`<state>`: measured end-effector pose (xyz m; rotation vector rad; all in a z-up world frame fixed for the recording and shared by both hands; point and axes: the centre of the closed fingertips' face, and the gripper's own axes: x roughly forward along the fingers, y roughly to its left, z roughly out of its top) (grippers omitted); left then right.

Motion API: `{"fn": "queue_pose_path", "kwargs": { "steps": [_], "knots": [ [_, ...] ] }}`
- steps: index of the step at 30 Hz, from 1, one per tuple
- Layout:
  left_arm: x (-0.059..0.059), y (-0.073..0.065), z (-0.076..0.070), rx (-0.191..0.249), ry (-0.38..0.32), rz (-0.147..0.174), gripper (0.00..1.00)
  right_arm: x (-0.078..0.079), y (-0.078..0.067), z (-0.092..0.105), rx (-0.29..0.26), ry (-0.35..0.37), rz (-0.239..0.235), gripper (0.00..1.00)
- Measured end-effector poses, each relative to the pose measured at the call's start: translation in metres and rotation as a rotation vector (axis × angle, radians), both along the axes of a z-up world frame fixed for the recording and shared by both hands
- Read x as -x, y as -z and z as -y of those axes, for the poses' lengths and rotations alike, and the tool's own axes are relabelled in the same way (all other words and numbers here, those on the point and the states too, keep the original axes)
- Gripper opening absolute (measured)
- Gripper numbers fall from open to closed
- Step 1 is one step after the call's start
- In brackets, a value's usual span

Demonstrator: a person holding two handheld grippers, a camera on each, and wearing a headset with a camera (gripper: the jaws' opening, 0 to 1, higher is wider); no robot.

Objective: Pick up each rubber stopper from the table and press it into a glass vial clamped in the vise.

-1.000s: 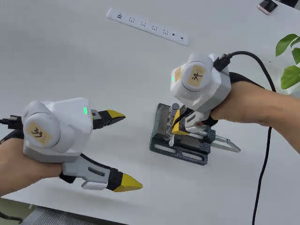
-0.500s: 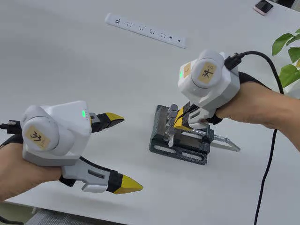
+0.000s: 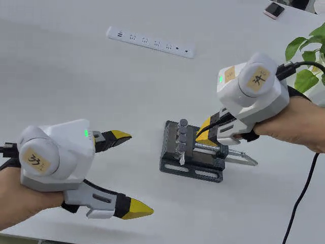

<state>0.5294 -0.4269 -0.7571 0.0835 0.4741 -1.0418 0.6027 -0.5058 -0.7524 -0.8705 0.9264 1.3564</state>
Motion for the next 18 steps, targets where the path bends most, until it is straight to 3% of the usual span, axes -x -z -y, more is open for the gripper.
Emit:
{"fn": "queue_pose_path", "kwargs": {
  "steps": [18],
  "knots": [
    [-0.002, -0.010, 0.001, -0.051, 0.027, 0.023, 0.94, 0.013, -0.021, 0.039, -0.175, 0.157, 0.019, 0.28]
  ]
}}
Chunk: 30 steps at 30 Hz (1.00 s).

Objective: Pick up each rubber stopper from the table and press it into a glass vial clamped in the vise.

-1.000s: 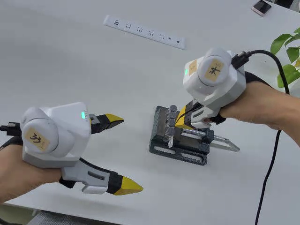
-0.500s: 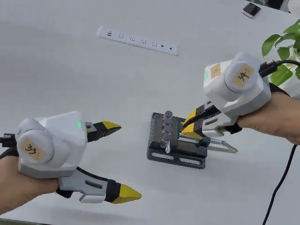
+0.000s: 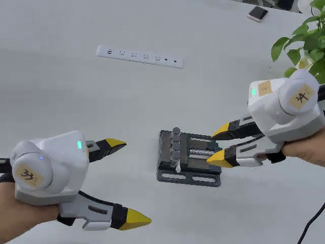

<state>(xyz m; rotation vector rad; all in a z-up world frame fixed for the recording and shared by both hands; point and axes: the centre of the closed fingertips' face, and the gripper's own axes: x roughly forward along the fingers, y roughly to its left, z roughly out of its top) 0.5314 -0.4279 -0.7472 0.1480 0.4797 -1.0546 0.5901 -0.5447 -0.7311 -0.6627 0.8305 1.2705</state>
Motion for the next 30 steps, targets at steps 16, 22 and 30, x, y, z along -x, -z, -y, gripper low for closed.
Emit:
{"fn": "queue_pose_path", "kwargs": {
  "steps": [16, 22, 30],
  "knots": [
    [0.000, -0.003, 0.003, -0.032, 0.026, 0.013, 0.99, 0.025, -0.003, 0.033, -0.166, 0.113, 0.012, 0.53],
    [0.000, -0.003, 0.004, -0.040, 0.030, 0.019, 0.99, 0.033, 0.002, 0.046, -0.234, 0.141, 0.022, 0.65],
    [-0.003, -0.003, 0.008, -0.043, 0.027, 0.032, 0.99, 0.037, 0.013, 0.068, -0.322, 0.192, 0.022, 0.83]
  ]
}}
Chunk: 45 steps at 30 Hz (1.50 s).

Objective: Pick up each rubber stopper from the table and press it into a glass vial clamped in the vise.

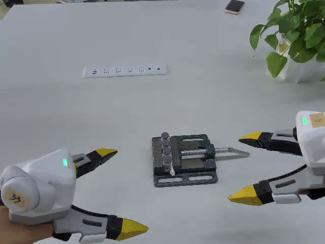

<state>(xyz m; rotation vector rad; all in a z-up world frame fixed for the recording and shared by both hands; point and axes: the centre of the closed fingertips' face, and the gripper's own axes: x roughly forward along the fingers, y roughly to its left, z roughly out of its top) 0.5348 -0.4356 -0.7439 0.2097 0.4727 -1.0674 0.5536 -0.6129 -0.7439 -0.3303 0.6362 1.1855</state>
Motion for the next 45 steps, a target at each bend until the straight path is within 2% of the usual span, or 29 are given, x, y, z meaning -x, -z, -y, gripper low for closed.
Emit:
{"fn": "queue_pose_path", "kwargs": {
  "steps": [6, 12, 15, 19, 30, 45],
  "knots": [
    [-0.004, 0.008, 0.002, -0.011, -0.014, -0.002, 0.99, 0.004, 0.014, 0.015, -0.036, 0.035, 0.000, 0.89],
    [-0.006, 0.016, 0.001, -0.012, -0.034, -0.021, 0.99, 0.005, 0.022, 0.019, -0.088, 0.060, -0.003, 0.91],
    [-0.007, 0.019, 0.000, -0.012, -0.039, -0.025, 0.99, 0.006, 0.026, 0.021, -0.093, 0.060, -0.006, 0.93],
    [-0.008, 0.023, 0.001, -0.016, -0.039, -0.037, 0.99, 0.007, 0.034, 0.025, -0.071, 0.054, -0.011, 0.93],
    [-0.010, 0.028, 0.007, -0.016, -0.027, -0.050, 0.99, 0.007, 0.035, 0.026, -0.075, 0.054, -0.018, 0.93],
    [-0.009, 0.033, 0.008, -0.024, -0.007, -0.046, 0.99, 0.010, 0.030, 0.023, -0.059, 0.034, -0.017, 0.92]
  ]
}}
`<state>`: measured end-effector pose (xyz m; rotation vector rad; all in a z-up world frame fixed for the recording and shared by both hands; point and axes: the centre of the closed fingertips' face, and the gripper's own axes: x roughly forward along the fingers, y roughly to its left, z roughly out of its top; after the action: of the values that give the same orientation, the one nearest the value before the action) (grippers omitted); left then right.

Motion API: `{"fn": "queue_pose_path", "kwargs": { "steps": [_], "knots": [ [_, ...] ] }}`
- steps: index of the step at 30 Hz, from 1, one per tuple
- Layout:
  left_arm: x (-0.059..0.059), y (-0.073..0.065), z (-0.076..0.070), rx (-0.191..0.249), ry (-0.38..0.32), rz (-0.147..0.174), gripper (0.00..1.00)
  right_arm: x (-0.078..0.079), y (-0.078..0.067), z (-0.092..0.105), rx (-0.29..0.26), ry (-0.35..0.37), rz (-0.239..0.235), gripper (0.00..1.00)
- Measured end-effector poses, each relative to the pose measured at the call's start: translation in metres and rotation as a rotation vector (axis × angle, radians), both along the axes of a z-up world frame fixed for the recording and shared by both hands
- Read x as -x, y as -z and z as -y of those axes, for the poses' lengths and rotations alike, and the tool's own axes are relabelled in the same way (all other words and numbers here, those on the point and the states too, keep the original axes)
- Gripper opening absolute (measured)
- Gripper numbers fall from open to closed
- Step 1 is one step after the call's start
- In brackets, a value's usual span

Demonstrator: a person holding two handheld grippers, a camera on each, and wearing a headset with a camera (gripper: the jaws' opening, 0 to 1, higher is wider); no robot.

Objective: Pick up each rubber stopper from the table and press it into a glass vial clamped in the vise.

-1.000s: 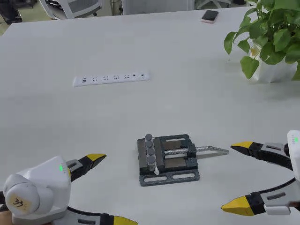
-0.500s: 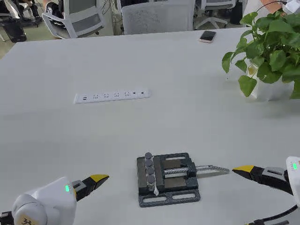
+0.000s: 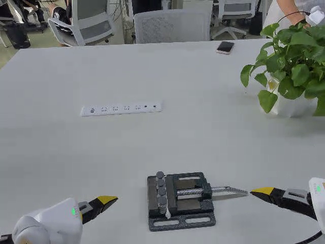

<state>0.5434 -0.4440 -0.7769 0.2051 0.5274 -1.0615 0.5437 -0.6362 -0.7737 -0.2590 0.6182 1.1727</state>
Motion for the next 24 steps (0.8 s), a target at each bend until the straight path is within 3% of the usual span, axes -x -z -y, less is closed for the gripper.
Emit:
{"fn": "queue_pose_path", "kwargs": {
  "steps": [24],
  "knots": [
    [0.0036, 0.0004, 0.0016, -0.003, 0.013, -0.001, 0.99, 0.0013, -0.0040, 0.0008, 0.009, -0.009, 0.007, 0.92]
  ]
}}
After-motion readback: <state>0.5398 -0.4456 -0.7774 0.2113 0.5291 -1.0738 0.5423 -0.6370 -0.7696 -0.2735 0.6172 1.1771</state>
